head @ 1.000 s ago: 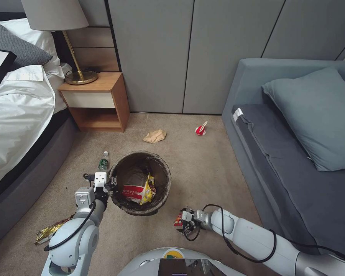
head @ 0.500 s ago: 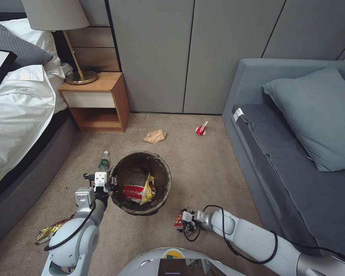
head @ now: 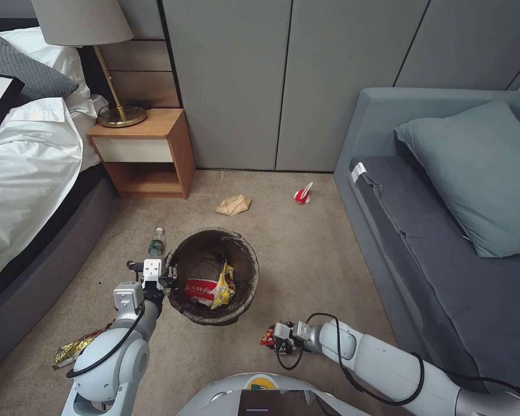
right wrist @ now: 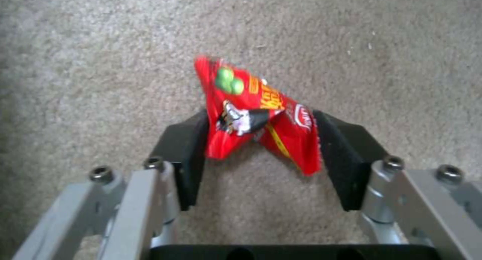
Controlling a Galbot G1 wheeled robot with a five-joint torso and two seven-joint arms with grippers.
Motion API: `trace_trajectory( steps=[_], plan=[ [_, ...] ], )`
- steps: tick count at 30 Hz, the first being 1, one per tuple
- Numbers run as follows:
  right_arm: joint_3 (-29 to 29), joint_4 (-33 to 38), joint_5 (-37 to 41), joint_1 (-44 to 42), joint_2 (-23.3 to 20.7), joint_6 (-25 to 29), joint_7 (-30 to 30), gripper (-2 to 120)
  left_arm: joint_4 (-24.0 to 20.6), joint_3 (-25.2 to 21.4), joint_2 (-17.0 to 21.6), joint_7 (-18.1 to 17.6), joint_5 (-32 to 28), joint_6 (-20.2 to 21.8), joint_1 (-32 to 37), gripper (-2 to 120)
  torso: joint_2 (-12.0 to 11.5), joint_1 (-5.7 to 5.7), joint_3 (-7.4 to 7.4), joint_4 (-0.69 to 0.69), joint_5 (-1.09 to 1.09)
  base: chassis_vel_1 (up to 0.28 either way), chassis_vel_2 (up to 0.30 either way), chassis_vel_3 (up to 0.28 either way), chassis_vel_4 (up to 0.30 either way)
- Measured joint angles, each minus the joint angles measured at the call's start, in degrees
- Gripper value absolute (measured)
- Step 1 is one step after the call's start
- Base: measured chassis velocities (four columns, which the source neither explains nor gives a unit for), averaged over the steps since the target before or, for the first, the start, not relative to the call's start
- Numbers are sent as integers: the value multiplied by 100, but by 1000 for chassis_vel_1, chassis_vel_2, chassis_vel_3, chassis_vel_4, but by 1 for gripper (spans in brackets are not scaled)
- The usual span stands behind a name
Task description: Pick up the trash bin, then pick up the garbage from the floor and place it into the trash bin.
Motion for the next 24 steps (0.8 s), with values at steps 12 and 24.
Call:
trace_trajectory(
  steps=[12, 24],
  plan=[
    [116, 75, -16, -60, -41, -40, 137, 14, 3, 40, 8, 50, 20, 4, 2, 2, -1, 1, 0, 1, 5, 0, 0, 0, 0],
    [207, 138, -24, -137, -53, -42, 143, 0, 7, 48, 10, 85, 63, 10, 18, 2, -1, 0, 0, -1, 0, 0, 0, 0, 0]
  ],
)
